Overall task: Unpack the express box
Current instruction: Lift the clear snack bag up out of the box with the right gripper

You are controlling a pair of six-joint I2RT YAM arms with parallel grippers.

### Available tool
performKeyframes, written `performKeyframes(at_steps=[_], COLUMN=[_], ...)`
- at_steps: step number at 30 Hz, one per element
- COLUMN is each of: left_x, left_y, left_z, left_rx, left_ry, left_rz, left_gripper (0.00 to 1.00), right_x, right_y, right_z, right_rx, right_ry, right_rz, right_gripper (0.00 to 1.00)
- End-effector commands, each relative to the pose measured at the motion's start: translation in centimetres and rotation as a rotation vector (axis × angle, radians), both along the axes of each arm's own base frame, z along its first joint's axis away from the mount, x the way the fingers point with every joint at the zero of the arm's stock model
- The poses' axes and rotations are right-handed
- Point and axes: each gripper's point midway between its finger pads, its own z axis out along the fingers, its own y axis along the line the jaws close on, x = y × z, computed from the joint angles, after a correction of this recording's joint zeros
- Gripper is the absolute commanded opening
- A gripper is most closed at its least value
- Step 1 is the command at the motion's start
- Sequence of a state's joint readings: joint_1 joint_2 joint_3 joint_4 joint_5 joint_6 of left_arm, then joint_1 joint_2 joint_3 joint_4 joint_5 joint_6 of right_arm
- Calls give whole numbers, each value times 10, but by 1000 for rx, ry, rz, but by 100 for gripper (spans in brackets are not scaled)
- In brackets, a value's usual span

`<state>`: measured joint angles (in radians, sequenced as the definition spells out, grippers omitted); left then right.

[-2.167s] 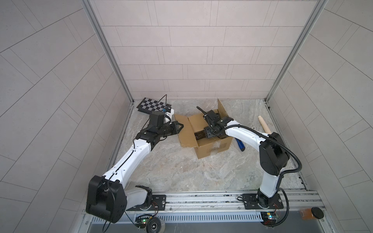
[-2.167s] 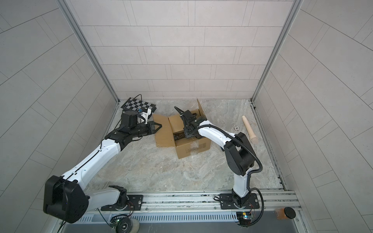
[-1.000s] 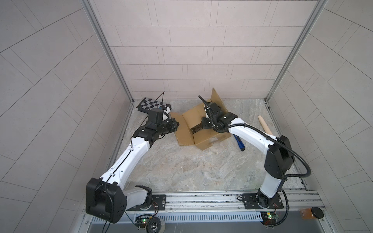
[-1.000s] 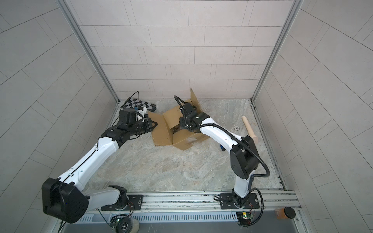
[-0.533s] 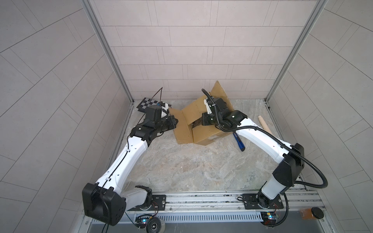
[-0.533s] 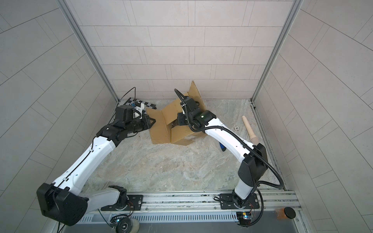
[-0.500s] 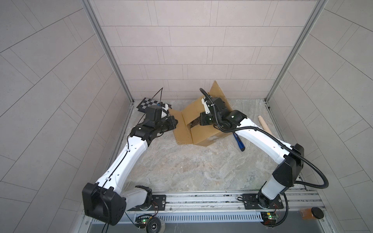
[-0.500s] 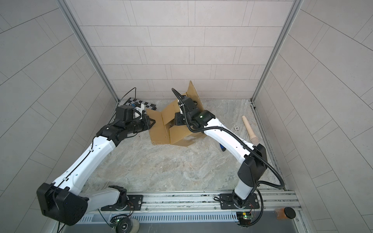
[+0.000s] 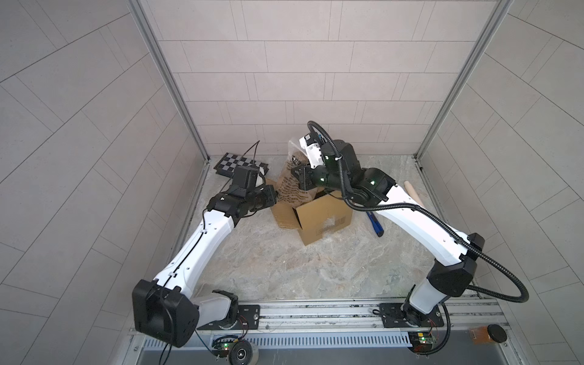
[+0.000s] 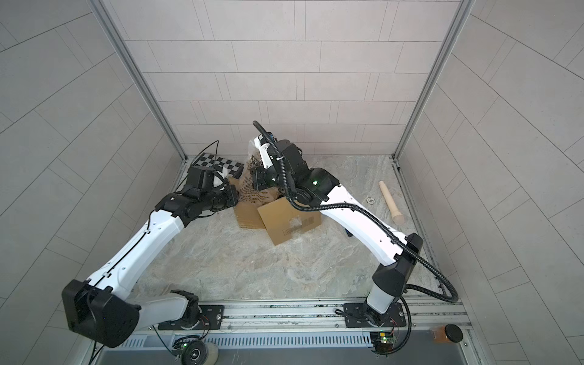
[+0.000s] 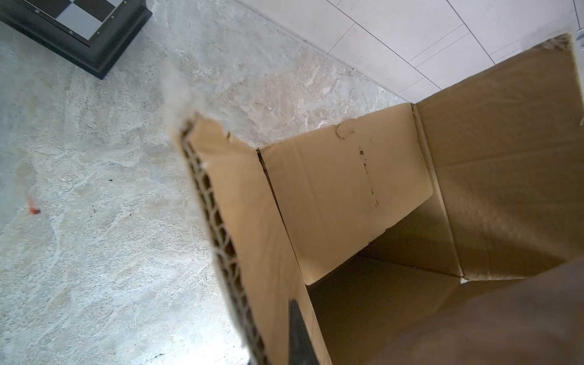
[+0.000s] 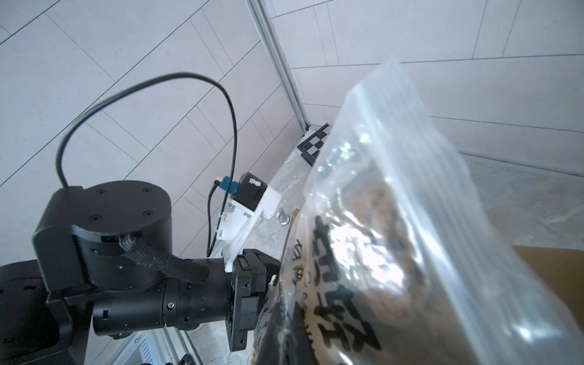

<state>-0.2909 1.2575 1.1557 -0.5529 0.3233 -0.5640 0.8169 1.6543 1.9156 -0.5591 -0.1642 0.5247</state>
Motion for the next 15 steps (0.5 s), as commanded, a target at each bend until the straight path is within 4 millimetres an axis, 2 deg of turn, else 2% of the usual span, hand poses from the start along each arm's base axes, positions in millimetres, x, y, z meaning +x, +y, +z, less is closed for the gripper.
performKeyframes(at_steps=[1,5,9,15], left_x=[0,4,12,31], left_y=[9,13,20,27], left_z=[5,8,12,26], left_rx=[60,93,133,169], left_ry=[-19,-23,-19,-23], left_rz=[8,7,3,-2], left_gripper=[0,0,0,0], right_x=[-18,-24,-32,-33], right_y=[-30,-58,-99,-166], right_z=[77,109,139,148], right_rx=[94,101,126,124], right_ry=[-155,-222,-275,-298], right_rz=[-24,-64,-128,-270], right_gripper=[0,0,0,0])
